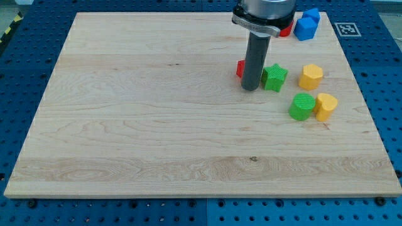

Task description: Separate the red star from the green star

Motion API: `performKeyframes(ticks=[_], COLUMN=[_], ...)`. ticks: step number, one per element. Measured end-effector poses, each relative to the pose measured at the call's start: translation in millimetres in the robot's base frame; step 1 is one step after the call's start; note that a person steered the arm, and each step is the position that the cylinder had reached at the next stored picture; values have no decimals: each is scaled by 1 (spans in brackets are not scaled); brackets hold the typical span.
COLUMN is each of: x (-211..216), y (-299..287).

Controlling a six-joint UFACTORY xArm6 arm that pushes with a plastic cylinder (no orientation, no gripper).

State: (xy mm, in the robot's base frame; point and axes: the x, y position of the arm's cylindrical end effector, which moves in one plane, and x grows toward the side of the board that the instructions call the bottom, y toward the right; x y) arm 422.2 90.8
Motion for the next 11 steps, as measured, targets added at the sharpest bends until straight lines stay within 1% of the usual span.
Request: performKeyframes(ticks=[1, 4, 5, 6, 8, 9, 10, 11], x=[31, 4, -23, -35, -39, -48, -39, -14], y=[18, 27, 27, 16, -81, -102, -90, -52])
